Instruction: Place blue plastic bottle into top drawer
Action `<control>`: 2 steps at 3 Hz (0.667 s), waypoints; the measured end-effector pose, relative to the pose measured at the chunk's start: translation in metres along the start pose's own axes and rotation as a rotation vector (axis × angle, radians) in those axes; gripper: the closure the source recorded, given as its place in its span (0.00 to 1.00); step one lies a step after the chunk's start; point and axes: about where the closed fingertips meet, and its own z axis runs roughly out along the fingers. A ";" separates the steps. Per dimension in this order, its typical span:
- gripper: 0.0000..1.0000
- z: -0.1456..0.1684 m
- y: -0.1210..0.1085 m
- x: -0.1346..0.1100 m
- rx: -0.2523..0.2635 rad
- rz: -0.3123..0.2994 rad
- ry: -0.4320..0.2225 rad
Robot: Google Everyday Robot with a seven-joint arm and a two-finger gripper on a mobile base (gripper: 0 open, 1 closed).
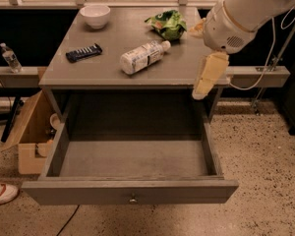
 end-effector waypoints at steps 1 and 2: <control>0.00 0.028 -0.036 -0.008 -0.005 -0.104 0.023; 0.00 0.064 -0.069 -0.025 -0.005 -0.175 0.070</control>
Offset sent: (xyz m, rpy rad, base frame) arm 0.1370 0.0856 -0.0402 -0.2149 -0.1103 0.1854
